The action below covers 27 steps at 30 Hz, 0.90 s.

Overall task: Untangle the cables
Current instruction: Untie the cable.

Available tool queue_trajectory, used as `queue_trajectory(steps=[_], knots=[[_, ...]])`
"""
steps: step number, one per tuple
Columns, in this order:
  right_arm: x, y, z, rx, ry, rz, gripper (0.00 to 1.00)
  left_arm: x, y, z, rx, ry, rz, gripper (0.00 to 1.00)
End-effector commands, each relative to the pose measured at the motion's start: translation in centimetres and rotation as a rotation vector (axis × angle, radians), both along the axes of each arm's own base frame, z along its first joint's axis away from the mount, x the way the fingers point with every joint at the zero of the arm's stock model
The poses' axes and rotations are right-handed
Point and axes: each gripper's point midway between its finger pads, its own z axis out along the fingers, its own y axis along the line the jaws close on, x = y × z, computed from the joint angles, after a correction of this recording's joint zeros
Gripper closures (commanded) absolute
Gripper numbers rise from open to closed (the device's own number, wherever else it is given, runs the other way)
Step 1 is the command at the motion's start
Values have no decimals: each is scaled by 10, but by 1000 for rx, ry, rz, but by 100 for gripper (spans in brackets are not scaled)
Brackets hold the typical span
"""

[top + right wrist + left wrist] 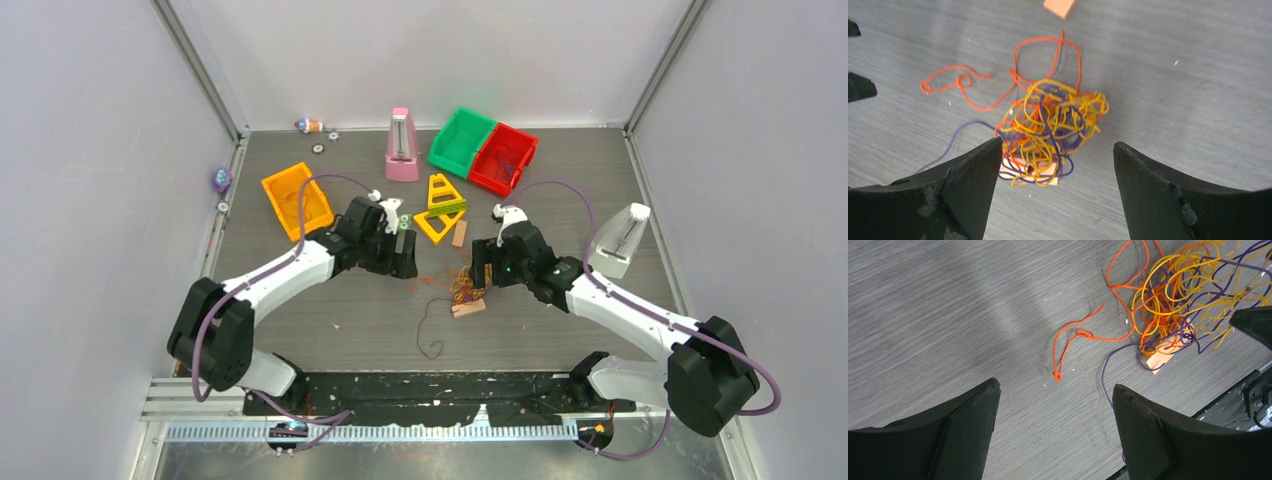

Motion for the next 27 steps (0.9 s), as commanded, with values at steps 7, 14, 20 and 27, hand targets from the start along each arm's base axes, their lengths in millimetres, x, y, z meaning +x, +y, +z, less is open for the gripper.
queue_trajectory(steps=[7,14,20,27], knots=[[-2,15,-25,72,64,5,57,20,-50,-19,-27,-4,-143,23],[0,16,-21,73,44,16,85,21,-71,-32,6,14,-202,25],[-1,23,-15,101,49,43,89,6,-89,-53,23,85,-289,36],[2,22,-12,94,37,37,91,-7,-80,-76,92,109,-339,40]])
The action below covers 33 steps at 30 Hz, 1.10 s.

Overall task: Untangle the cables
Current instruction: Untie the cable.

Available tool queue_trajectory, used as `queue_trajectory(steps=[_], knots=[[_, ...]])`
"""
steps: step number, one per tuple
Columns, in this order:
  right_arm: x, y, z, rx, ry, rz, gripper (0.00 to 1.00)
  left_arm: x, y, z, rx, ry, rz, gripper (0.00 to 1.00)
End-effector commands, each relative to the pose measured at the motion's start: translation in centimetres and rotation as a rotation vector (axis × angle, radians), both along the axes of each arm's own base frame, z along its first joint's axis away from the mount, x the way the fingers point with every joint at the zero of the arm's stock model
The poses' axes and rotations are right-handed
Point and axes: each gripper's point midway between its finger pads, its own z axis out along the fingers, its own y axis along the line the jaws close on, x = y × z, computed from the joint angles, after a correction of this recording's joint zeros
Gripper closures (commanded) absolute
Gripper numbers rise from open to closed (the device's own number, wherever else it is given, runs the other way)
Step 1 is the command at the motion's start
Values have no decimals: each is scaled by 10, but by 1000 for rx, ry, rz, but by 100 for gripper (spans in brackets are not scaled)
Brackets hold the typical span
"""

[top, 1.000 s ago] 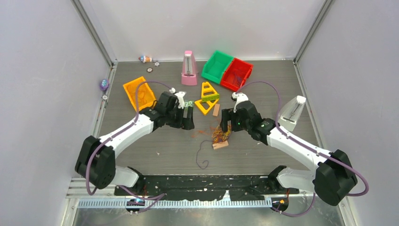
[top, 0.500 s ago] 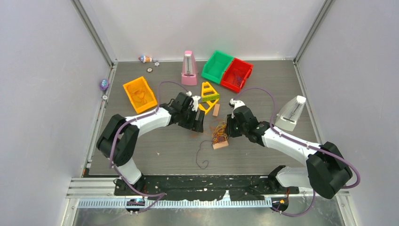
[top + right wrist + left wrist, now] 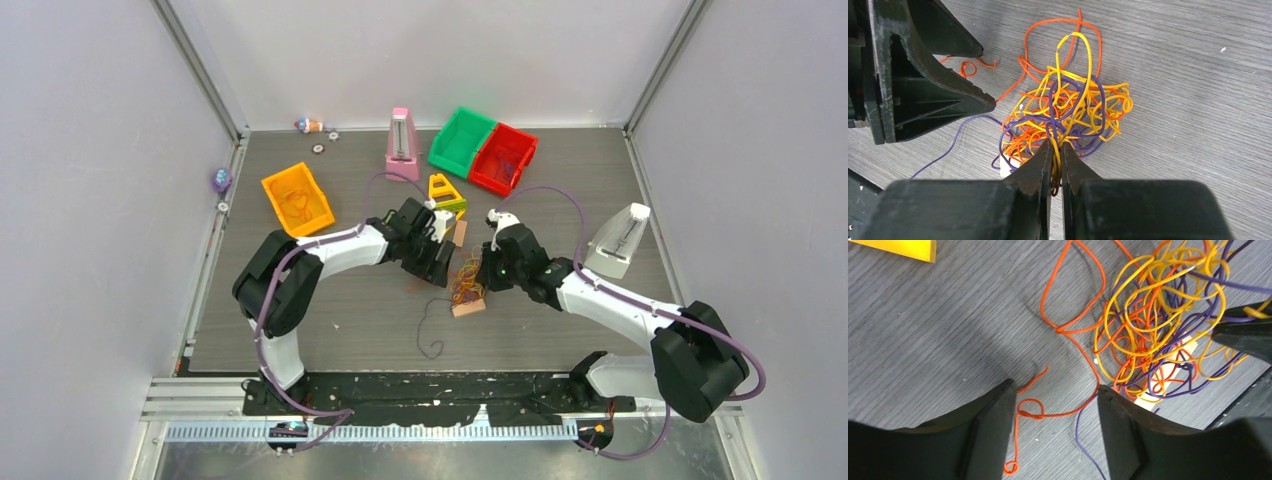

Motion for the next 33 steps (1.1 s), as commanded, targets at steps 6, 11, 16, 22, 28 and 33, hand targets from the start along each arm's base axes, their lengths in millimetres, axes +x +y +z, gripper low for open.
queue_trajectory(steps=[6,11,16,22,28,33], knots=[[16,0,21,8,-78,-31,92,-2,36,-32,212,-21,-10,100],[22,-20,28,-42,-118,-118,95,15,65,-16,298,-158,107,100],[27,-64,35,-121,-162,-323,95,32,99,20,307,-256,326,100],[25,-106,46,-129,-211,-507,95,42,154,63,183,-289,605,100],[25,-110,46,-109,-212,-471,95,41,172,95,76,-341,615,100],[26,-81,38,-54,-160,-331,92,28,121,90,17,-284,359,94]])
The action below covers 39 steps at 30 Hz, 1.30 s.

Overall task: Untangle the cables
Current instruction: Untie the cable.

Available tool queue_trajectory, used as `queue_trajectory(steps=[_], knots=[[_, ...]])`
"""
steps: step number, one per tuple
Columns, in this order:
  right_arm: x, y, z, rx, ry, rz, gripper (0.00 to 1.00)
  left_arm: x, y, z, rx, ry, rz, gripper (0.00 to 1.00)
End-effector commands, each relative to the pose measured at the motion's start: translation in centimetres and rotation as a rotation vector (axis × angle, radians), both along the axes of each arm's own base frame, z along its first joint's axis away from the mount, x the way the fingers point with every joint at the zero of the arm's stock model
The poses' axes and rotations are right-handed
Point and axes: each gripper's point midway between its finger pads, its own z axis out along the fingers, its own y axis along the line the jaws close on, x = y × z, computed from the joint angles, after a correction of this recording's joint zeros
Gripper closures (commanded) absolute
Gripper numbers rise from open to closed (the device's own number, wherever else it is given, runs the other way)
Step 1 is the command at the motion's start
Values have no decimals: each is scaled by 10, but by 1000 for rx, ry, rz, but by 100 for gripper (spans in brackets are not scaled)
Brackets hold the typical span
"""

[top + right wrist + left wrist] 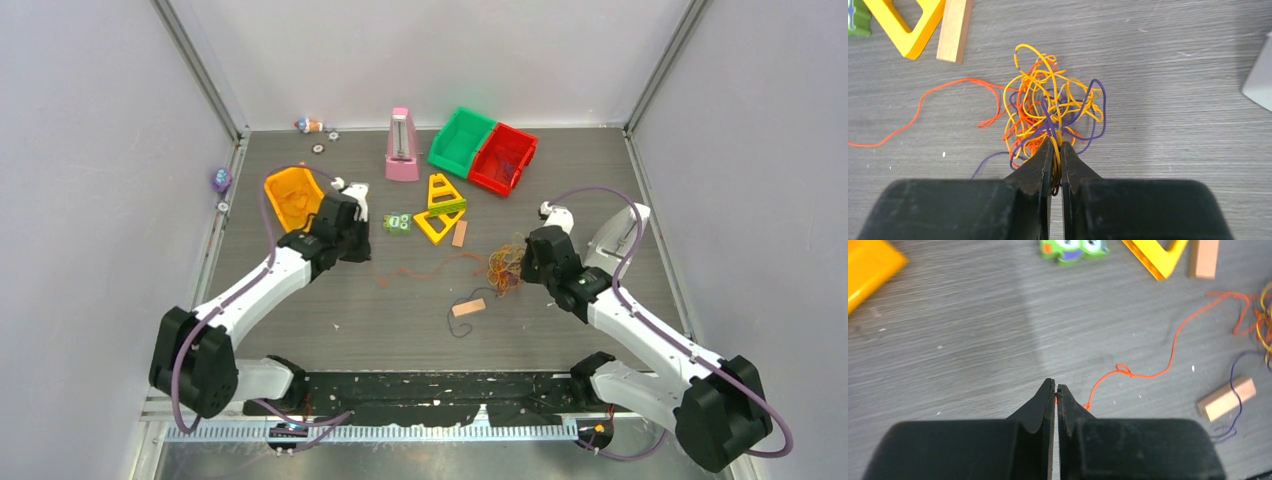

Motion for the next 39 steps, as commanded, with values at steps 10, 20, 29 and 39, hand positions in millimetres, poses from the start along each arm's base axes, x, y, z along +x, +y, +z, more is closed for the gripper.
queue_trajectory(steps=[10,20,29,39], knots=[[5,38,2,92,14,170,78,-13,-93,-21,136,20,-417,32],[5,44,5,107,9,203,76,-2,-144,-28,305,-21,-584,15],[6,49,8,128,1,220,76,2,-174,-65,389,45,-786,2],[8,47,5,126,4,204,78,7,-186,-91,388,149,-759,100]])
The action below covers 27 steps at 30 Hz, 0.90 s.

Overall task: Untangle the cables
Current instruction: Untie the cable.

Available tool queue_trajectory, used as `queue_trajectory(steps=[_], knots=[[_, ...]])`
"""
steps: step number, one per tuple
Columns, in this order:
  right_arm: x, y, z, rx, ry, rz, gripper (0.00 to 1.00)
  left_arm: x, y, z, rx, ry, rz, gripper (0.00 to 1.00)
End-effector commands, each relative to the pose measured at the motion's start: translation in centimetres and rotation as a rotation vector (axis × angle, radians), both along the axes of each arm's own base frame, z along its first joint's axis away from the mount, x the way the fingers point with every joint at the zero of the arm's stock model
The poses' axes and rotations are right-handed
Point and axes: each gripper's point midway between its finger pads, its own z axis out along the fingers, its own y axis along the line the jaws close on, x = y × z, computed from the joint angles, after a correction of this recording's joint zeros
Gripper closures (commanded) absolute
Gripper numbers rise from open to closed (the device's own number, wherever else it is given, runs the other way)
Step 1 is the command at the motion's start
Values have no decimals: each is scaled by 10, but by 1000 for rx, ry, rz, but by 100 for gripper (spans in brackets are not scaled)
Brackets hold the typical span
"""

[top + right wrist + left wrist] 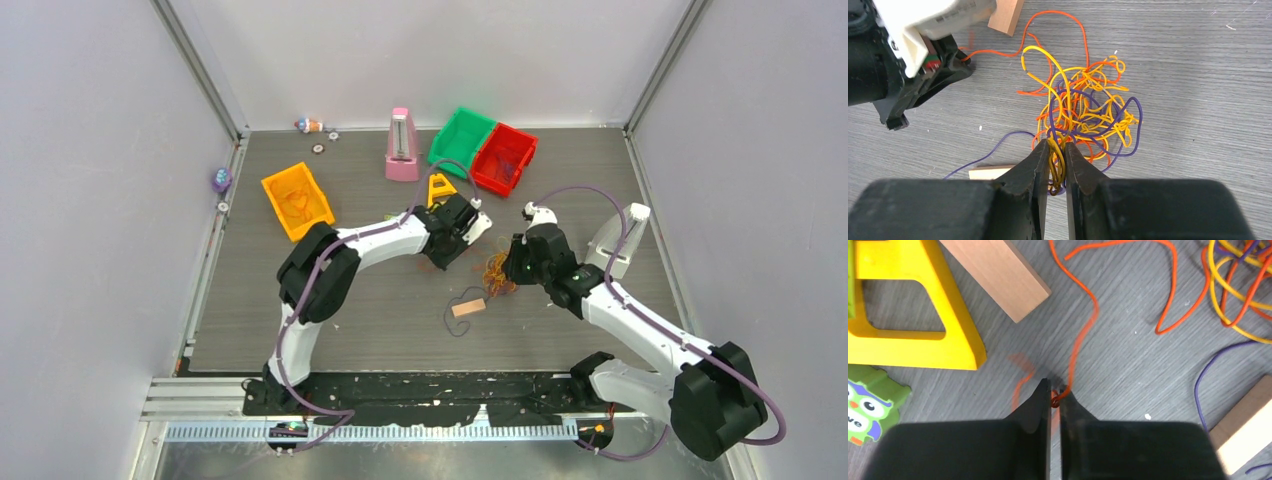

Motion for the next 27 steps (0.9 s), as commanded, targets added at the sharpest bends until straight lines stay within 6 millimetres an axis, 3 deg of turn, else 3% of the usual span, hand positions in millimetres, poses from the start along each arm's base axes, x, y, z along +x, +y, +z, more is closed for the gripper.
queue_trajectory(steps=[1,4,7,12,14,17,27], knots=[[12,1,16,20,-58,-22,79,-6,-3,7,-30,16,12,100],[12,-14,12,-14,-52,-95,83,2,12,26,-118,-46,123,100],[11,-29,8,-31,-44,-172,87,11,46,46,-226,-56,284,100],[9,-68,0,-58,-25,-357,90,28,142,85,-324,-152,677,100],[7,-84,-2,-63,-16,-434,91,25,175,91,-365,-159,813,100],[5,-103,-6,-59,-1,-535,92,16,208,95,-437,-181,939,100],[5,-117,-1,-57,-6,-596,92,-8,289,117,-398,-343,1295,100]])
